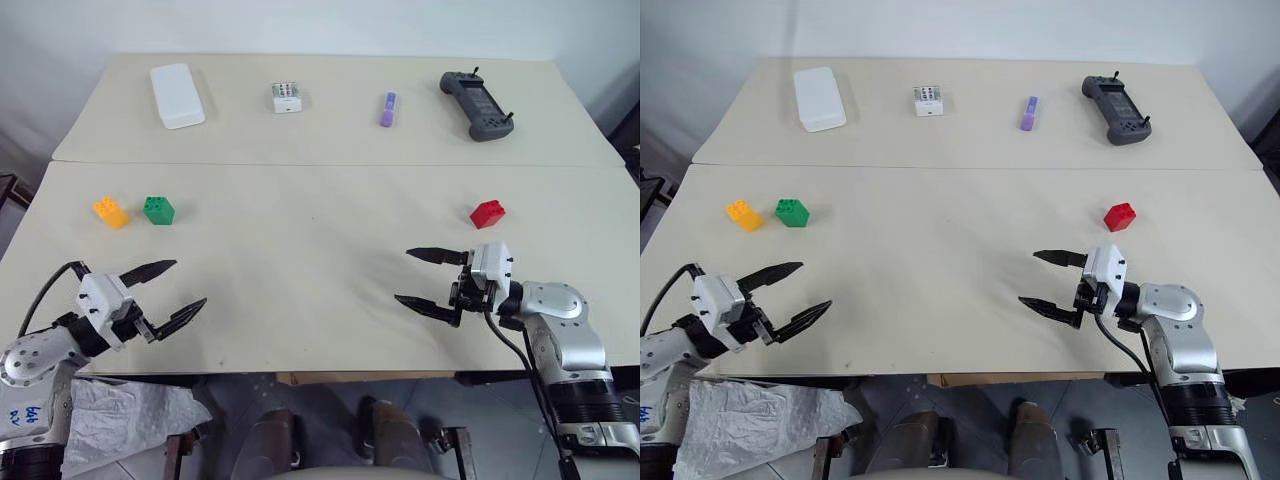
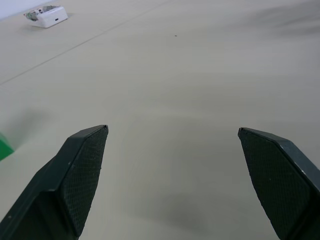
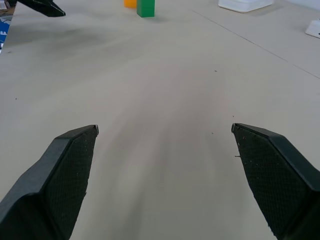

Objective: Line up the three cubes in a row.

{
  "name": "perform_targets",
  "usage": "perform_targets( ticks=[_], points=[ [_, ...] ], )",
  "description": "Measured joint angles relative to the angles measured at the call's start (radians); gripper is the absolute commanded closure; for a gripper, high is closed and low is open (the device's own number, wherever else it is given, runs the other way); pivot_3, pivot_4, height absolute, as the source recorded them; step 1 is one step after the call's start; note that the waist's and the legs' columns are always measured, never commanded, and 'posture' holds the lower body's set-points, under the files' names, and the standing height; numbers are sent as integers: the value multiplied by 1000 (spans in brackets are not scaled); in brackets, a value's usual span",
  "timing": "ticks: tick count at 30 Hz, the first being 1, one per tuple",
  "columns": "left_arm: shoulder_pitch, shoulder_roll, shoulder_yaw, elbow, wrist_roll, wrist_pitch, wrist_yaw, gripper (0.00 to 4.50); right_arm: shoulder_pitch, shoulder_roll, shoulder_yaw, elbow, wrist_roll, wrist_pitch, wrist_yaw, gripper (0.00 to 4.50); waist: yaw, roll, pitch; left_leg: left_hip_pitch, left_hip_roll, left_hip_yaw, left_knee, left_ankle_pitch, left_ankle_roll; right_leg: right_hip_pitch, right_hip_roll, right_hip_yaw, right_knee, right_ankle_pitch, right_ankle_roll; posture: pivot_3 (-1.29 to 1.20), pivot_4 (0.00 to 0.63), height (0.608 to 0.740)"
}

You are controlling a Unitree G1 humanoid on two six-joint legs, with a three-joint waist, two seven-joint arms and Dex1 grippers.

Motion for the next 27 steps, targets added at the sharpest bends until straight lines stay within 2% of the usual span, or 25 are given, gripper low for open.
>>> perform_targets(
  ticks=[5, 8, 10, 14, 18, 20, 22, 27],
  points=[
    [2, -9, 2, -5, -20, 30, 1, 93, 0, 0, -5, 2, 0, -1, -3, 0, 1, 0, 0, 0, 0, 0, 0, 0, 0, 0, 0, 0, 0, 0, 0, 0, 150, 740],
    [-11, -9, -4, -47, -112, 160, -13, 93, 28, 1, -53, -29, 13, 12, -68, 0, 6, 0, 0, -1, 0, 0, 0, 0, 0, 0, -1, 0, 0, 0, 0, 0, 150, 740],
    [-53, -1, -49, -109, -158, 230, -52, 93, 85, 2, -147, -82, 46, 31, -155, 0, 21, 0, 0, -1, -1, -1, 1, 0, 0, 0, -1, 0, 0, 0, 0, 0, 150, 740],
    [-134, -15, -162, -169, -155, 266, -97, 93, 204, 2, -301, -159, 93, 67, -283, 0, 29, 1, 0, 0, -1, 0, 0, 0, 0, 0, 0, 0, 0, 0, 0, 0, 150, 740],
    [-243, -65, -252, -152, -131, 270, -113, 93, 336, 12, -431, -172, 103, 64, -375, 0, 26, 1, 0, 1, -1, 5, -1, 0, 0, 0, 1, 3, 0, 0, 0, 0, 150, 740],
    [-352, -140, -308, -109, -124, 271, -122, 93, 389, 35, -514, -120, 95, 27, -437, 0, 29, 1, 0, 4, -1, 7, 0, 0, 1, 2, 1, 4, 0, 1, 1, 0, 150, 740],
    [-403, -172, -357, -80, -115, 276, -138, 93, 410, 43, -563, -67, 85, 8, -485, 0, 26, 1, 0, 8, -1, 10, -2, 0, 1, 4, 1, 7, 0, 1, 2, 0, 150, 740],
    [-428, -175, -380, -49, -112, 293, -177, 93, 390, 22, -533, -56, 65, 61, -523, 0, -12, 1, 0, 17, 3, 22, -13, 1, -1, 3, 4, 16, -1, 0, 2, 0, 150, 740]
  ],
)
